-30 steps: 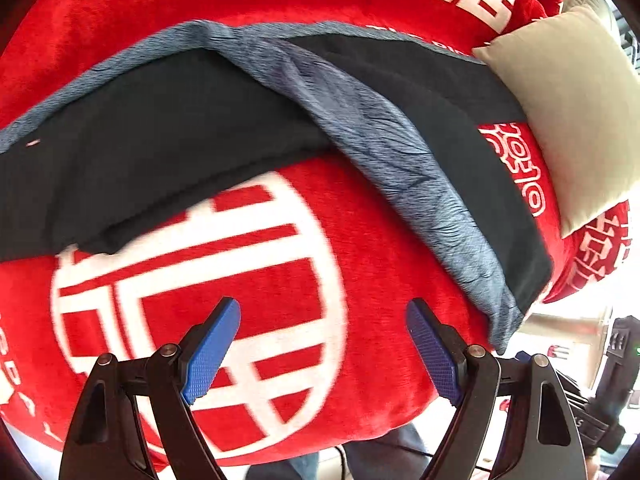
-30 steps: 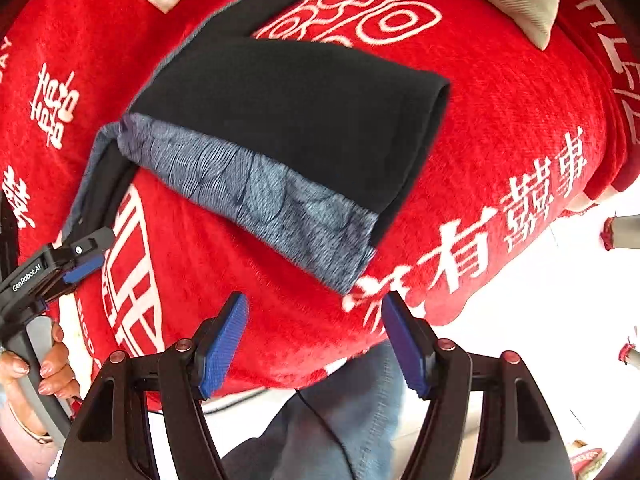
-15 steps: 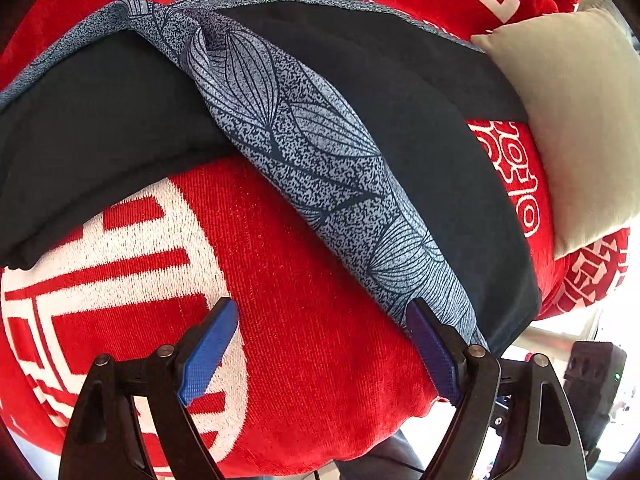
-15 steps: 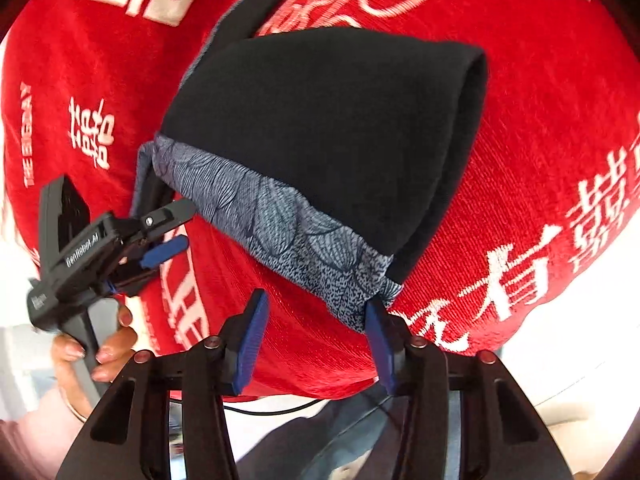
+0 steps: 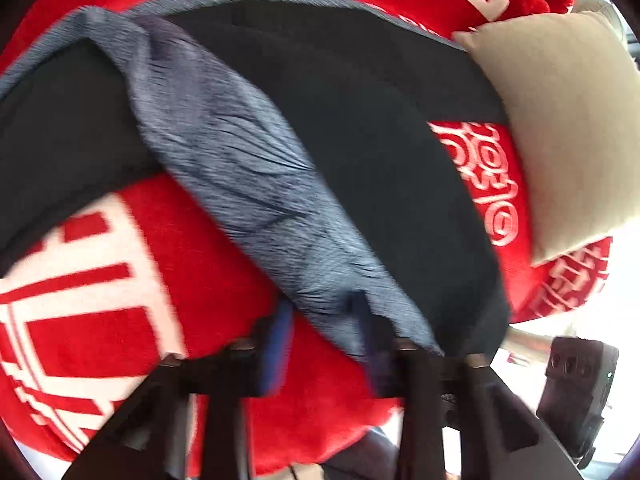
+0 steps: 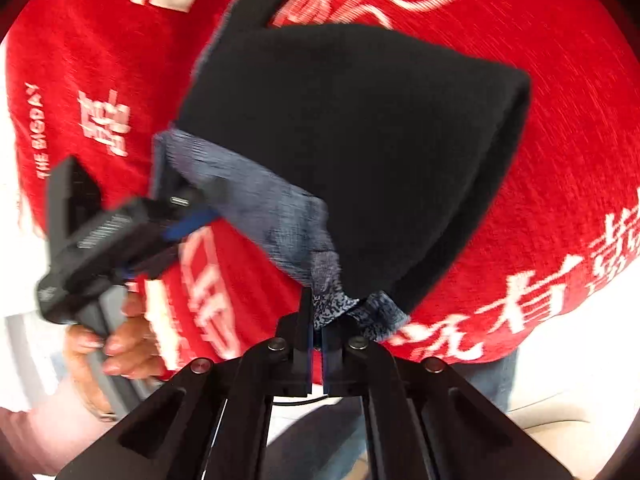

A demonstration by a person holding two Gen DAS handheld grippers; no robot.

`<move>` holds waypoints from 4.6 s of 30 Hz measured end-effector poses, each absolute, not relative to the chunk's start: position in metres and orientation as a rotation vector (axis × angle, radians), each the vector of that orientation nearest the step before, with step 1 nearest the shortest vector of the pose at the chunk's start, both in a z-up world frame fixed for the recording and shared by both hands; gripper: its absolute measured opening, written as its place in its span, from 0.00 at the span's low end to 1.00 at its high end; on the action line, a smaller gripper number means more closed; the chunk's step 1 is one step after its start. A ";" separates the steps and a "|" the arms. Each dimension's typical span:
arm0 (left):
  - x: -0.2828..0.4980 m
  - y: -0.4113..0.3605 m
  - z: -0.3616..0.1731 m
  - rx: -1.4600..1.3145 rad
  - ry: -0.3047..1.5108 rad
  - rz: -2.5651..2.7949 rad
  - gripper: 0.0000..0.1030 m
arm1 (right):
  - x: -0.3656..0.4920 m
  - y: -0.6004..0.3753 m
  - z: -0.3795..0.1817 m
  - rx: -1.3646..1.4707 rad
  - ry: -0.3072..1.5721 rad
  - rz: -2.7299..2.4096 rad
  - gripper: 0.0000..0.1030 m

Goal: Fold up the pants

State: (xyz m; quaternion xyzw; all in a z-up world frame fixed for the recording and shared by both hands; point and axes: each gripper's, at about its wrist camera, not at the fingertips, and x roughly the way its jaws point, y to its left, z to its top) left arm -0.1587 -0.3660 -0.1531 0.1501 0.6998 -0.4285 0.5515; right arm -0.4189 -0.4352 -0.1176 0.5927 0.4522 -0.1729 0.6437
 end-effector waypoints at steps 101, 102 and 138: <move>0.213 -0.120 -0.203 0.423 1.267 -0.310 1.00 | -0.087 -0.361 -0.136 0.680 1.281 -0.342 0.61; 0.212 -0.121 -0.204 0.426 1.255 -0.321 1.00 | -0.095 -0.359 -0.134 0.758 1.259 -0.317 0.61; 0.144 -0.185 -0.150 0.490 1.228 -0.522 1.00 | -0.160 -0.404 -0.126 0.950 1.282 -0.510 0.40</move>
